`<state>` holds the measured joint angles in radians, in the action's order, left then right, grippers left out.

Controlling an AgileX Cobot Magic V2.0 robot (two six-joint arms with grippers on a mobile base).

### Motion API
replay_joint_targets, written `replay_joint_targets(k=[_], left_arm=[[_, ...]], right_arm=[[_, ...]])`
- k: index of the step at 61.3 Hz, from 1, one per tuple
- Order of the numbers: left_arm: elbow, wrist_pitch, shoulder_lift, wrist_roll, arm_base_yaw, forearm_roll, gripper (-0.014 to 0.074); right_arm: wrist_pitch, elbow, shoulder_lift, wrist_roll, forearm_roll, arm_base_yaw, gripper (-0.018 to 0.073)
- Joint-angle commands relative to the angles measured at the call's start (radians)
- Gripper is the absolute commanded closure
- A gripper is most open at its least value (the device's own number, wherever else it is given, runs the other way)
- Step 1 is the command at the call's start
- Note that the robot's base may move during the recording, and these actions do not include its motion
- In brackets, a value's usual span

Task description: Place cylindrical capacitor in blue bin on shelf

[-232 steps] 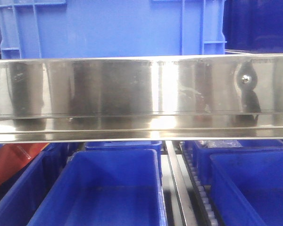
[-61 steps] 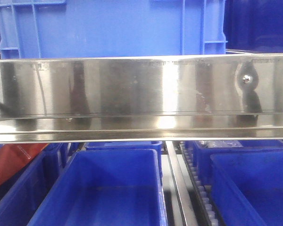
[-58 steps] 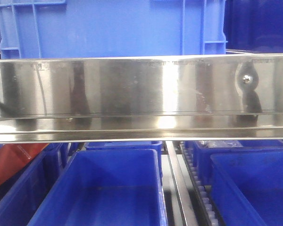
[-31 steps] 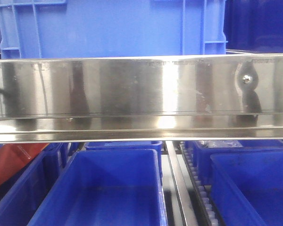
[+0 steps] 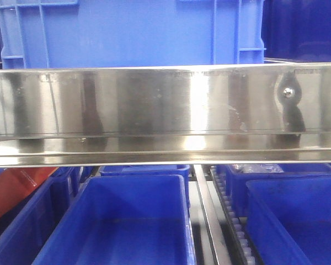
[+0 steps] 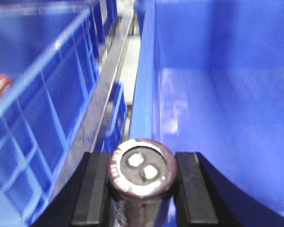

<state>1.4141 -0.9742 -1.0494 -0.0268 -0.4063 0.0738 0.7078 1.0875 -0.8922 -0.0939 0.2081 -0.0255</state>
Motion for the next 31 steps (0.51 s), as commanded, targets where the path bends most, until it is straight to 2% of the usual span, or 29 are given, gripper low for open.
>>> replay_joint_targets(k=[1, 17, 25, 31], left_arm=[[-0.099, 0.029, 0.123, -0.012, 0.041, 0.000, 0.0707], [-0.356, 0.021, 0.426, -0.028, 0.160, 0.000, 0.0707], [-0.440, 0.024, 0.531, -0.028, 0.198, 0.000, 0.0707], [-0.477, 0.024, 0.576, -0.028, 0.210, 0.000, 0.0707]], right_arm=[[-0.004, 0.010, 0.009, -0.001, 0.002, 0.001, 0.0721], [0.000, 0.010, 0.009, -0.033, 0.002, 0.001, 0.0721], [-0.010, 0.048, 0.003, -0.049, 0.002, -0.005, 0.0721], [-0.014, 0.114, -0.025, -0.056, 0.003, -0.047, 0.0721]])
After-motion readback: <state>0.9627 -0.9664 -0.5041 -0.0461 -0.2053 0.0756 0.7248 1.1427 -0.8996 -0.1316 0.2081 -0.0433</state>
